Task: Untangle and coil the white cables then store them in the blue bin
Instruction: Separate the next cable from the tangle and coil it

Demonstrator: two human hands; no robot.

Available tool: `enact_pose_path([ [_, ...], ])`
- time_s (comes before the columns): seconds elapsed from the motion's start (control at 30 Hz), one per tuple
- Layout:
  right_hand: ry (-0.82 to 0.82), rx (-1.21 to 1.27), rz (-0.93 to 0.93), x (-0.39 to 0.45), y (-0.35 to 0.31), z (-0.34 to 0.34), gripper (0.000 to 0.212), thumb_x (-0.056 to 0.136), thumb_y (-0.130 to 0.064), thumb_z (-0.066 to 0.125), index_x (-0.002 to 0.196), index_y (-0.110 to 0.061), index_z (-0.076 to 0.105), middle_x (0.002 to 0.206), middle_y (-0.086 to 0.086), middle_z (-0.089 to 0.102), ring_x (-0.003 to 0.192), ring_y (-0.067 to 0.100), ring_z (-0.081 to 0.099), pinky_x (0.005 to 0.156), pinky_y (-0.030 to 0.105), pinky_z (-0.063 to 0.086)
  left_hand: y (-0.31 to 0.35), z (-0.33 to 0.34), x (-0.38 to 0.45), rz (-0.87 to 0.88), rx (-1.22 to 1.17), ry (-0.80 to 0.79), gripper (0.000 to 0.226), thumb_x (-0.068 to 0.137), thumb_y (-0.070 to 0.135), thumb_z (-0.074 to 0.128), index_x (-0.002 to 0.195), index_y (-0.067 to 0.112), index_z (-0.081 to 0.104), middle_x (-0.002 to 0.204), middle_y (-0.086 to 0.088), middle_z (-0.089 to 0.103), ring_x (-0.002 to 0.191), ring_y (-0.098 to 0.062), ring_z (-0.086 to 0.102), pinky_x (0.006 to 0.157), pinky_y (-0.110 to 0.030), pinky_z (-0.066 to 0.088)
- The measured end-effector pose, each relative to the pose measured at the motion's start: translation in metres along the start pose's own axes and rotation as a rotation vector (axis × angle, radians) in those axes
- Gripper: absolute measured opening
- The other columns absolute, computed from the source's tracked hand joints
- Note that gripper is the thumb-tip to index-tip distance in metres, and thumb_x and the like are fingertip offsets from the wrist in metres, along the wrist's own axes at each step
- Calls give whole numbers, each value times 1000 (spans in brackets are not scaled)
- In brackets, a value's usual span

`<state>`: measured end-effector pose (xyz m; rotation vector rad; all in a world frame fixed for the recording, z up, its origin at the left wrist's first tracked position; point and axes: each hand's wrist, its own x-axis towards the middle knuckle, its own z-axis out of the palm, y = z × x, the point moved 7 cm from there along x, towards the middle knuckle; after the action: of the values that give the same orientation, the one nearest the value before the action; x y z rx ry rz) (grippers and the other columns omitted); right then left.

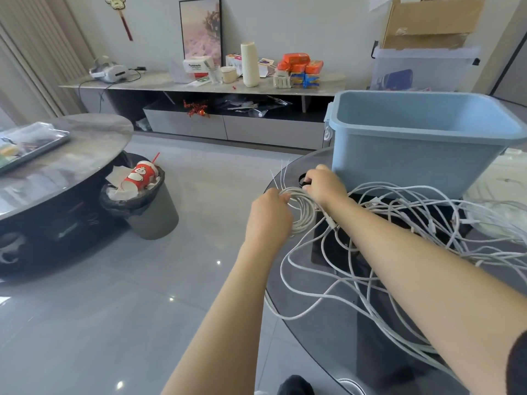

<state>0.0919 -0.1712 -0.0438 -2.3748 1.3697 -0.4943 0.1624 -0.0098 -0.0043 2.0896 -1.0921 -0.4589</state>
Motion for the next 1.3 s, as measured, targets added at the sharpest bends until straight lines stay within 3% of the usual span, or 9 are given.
enact_pose_path([
  [0.13, 39, 158, -34, -12, -6, -13, 19, 90, -17, 59, 103, -5, 65, 110, 13, 47, 96, 28, 52, 79, 29, 40, 4, -3, -2, 18, -12, -1, 19, 101, 21, 37, 89, 12, 48, 69, 4, 43, 64, -19, 41, 53, -31, 27],
  [0.23, 71, 258, -57, -33, -7, -40, 17, 89, -17, 61, 99, -4, 66, 105, 5, 43, 88, 18, 47, 72, 20, 29, 12, -4, -9, 59, -10, -24, 22, 102, 23, 37, 94, 9, 53, 77, -2, 50, 70, -22, 43, 57, -31, 28],
  [0.43, 50, 323, 1, -92, 10, -104, 12, 89, -24, 62, 94, -14, 68, 83, -3, 61, 75, 12, 53, 58, 23, 34, 34, 9, -34, 171, -11, -106, 22, 100, 21, 40, 91, 10, 56, 86, -7, 57, 78, -25, 48, 66, -29, 34],
  [0.6, 52, 645, 110, -149, 33, -141, 6, 91, -18, 60, 86, -20, 63, 79, -5, 67, 62, 4, 55, 52, 9, 40, 65, 23, -60, 210, -22, -138, 22, 101, 22, 39, 87, 10, 52, 74, -1, 52, 74, -22, 46, 62, -28, 29],
  [0.77, 130, 845, 215, -206, 59, -180, 11, 93, -18, 57, 86, -23, 64, 74, -5, 67, 62, 5, 55, 58, 17, 42, 94, 48, -86, 254, 30, -185, 24, 101, 24, 39, 93, 8, 56, 75, -1, 53, 73, -21, 47, 55, -29, 28],
  [0.93, 172, 915, 305, -234, 89, -191, 18, 95, -10, 52, 86, -21, 63, 75, -1, 68, 65, 9, 56, 61, 18, 47, 118, 70, -103, 291, 47, -230, 20, 101, 24, 39, 87, 14, 49, 76, -1, 52, 70, -21, 47, 61, -29, 33],
  [1.13, 101, 1007, 373, -236, 103, -190, 12, 96, -9, 50, 97, -16, 60, 77, 3, 72, 60, 11, 62, 48, 16, 45, 129, 84, -108, 332, 97, -226, 21, 101, 23, 39, 88, 11, 52, 85, -11, 60, 82, -29, 53, 66, -30, 33],
  [1.23, 137, 881, 306, -236, 103, -196, 17, 95, -10, 53, 96, -23, 63, 73, -3, 69, 59, 8, 59, 49, 14, 44, 131, 88, -109, 332, 98, -244, 27, 100, 22, 40, 75, 14, 44, 70, -1, 51, 70, -23, 46, 62, -30, 31],
  [1.3, 158, 626, 226, -233, 102, -200, 22, 94, -11, 53, 101, -28, 66, 78, -8, 66, 66, 4, 57, 59, 14, 43, 131, 90, -109, 350, 97, -255, 30, 100, 22, 41, 70, 15, 41, 66, 2, 46, 68, -21, 44, 62, -29, 29],
])
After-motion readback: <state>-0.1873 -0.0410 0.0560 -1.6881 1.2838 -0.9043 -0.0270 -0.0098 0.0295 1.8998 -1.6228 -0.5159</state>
